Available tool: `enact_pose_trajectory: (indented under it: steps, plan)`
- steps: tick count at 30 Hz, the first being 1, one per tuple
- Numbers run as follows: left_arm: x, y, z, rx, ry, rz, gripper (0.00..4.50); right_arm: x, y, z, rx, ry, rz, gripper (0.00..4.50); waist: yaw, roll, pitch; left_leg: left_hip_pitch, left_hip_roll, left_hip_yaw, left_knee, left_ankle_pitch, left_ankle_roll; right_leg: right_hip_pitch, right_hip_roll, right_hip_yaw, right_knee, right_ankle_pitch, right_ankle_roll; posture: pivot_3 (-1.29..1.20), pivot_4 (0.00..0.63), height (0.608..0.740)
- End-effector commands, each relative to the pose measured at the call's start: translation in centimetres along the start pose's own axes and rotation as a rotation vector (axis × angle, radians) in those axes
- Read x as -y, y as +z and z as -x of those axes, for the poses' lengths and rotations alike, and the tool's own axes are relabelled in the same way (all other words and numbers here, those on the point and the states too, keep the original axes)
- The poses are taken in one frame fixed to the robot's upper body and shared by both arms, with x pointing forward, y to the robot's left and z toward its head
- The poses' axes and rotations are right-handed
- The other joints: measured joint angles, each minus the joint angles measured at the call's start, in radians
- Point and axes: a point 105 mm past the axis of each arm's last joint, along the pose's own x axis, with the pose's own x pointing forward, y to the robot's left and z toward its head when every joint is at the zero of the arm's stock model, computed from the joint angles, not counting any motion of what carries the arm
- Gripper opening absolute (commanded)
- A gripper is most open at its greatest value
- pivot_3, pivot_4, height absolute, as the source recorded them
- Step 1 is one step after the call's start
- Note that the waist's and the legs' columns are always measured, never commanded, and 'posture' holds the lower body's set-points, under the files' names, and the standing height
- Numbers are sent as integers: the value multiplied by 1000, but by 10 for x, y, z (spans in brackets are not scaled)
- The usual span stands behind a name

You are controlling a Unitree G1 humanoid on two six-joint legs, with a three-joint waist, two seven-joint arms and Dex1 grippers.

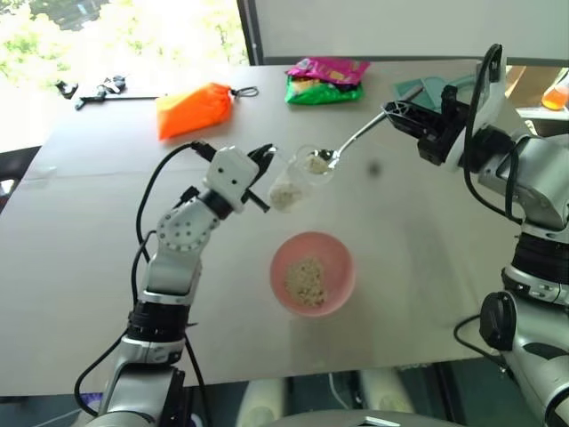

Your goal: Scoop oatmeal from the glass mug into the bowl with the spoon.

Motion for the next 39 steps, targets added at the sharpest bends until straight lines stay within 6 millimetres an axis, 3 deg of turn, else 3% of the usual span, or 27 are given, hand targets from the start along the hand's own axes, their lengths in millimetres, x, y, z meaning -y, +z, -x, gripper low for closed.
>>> enact_pose_trajectory:
  steps: [1, 15, 29, 39]
  plan:
    - [-7, 22, 3, 94, 12, -32, 40, -13, 7, 8, 47, 55, 13, 0, 0, 0, 0, 0, 0, 0, 0, 0, 0, 0, 0, 0, 0, 0, 0, 0, 150, 740]
    - [-2, 27, 6, 89, -22, -26, 40, -13, 4, 17, 29, 95, 60, 0, 0, 0, 0, 0, 0, 0, 0, 0, 0, 0, 0, 0, 0, 0, 0, 0, 150, 740]
    - [1, 10, 19, 57, -36, -5, 40, -20, -1, 21, 14, 156, 93, 0, 1, 0, 0, 0, 0, 0, 0, 0, 0, 0, 0, 0, 0, 0, 0, 0, 150, 740]
    - [-15, -12, 27, -13, 18, -11, 40, -28, -19, 36, -69, 256, 180, 0, 2, 0, 0, 0, 0, 0, 0, 0, 0, 0, 0, 0, 0, 0, 0, 0, 150, 740]
